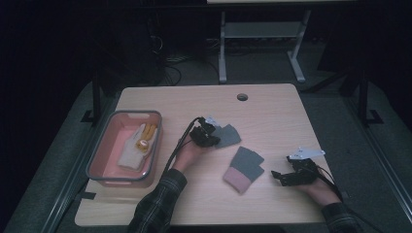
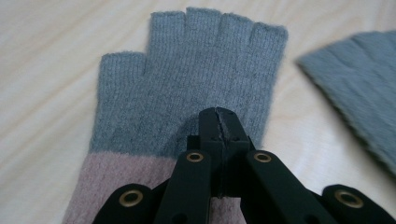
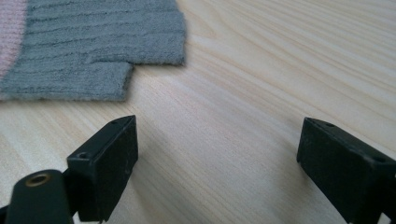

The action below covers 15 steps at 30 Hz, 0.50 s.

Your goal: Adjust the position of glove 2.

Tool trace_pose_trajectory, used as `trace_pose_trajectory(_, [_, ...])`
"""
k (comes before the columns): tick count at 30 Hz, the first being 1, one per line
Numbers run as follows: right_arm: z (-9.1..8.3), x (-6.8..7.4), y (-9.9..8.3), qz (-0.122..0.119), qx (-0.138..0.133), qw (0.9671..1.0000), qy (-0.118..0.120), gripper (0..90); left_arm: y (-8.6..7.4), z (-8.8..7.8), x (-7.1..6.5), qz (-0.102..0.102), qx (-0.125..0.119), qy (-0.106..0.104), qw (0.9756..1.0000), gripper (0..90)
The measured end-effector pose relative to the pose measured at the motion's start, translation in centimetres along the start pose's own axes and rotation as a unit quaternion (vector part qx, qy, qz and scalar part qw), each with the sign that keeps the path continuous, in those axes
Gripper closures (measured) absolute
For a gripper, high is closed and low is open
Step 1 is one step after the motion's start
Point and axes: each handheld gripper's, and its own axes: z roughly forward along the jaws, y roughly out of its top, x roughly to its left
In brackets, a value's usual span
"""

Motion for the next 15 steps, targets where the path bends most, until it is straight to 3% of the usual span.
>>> trace_pose_trajectory(8, [0.0, 0.0, 0.0, 0.0, 0.0, 1.0, 0.0, 12.2, -0.6, -0.6, -1.3, 0.005, -0.003, -0.018, 0.9998, 89.6])
trace_pose_trajectory(12, [0.0, 0.0, 0.0, 0.0, 0.0, 1.0, 0.0, 12.2, -0.4, -1.4, -0.7, -0.01, -0.029, -0.003, 0.9995, 89.6])
trace_pose_trajectory(15, [0.0, 0.0, 0.0, 0.0, 0.0, 1.0, 0.0, 12.2, -0.3, -1.8, 0.5, -0.017, -0.031, 0.016, 0.9993, 89.6])
